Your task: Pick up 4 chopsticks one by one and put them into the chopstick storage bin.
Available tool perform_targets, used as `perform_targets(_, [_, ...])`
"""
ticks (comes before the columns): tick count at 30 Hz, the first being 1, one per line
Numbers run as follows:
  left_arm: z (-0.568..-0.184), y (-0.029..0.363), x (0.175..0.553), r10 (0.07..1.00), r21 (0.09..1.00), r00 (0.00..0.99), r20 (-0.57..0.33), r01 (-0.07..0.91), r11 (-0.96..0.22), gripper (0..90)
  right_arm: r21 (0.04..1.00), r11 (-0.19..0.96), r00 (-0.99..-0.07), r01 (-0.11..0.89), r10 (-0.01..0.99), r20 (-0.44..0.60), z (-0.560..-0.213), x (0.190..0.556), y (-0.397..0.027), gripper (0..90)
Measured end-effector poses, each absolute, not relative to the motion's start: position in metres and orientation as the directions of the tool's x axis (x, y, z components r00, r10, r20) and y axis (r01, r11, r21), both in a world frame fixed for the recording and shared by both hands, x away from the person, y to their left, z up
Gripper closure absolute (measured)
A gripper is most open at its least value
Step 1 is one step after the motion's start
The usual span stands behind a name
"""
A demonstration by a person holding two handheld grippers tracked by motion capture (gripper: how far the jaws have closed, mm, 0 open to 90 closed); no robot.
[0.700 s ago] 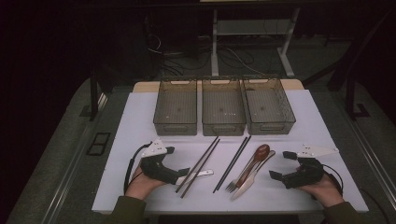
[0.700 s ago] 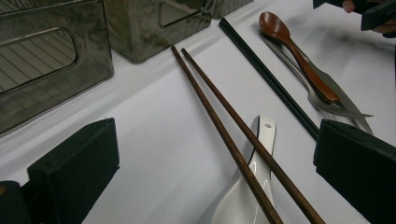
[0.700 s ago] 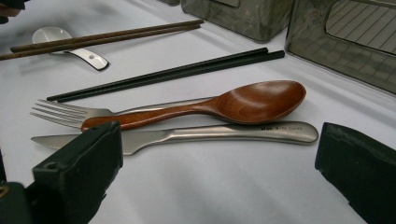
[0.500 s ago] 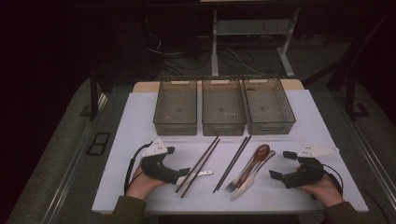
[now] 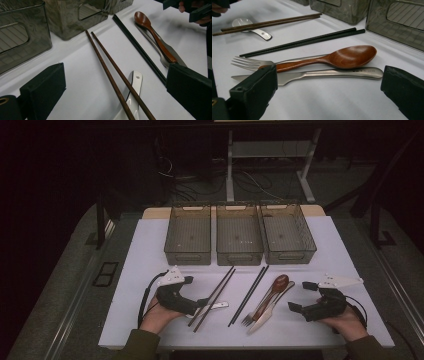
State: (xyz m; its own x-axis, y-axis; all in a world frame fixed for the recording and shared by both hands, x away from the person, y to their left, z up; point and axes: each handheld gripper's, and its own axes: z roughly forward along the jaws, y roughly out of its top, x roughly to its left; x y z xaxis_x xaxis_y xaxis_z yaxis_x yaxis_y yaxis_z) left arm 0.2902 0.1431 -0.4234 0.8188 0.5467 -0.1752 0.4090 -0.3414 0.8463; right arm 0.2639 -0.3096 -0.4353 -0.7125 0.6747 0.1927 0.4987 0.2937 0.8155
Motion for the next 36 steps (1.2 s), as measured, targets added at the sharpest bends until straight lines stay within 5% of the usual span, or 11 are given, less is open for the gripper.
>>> perform_targets(21, [-0.415,0.122,0.289,0.546,0.839,0.821,-0.164,0.408,-0.361,24.6,0.818,0.296,-0.719,0.494,0.667,0.194,-0.435,0.269,-0.304,0.8])
perform_targets(36, [-0.412,0.101,0.29,0.5,0.817,0.842,-0.203,0.427,-0.388,51.9,0.812,0.309,-0.724,0.495,0.663,0.189,-0.436,0.271,-0.3,0.8])
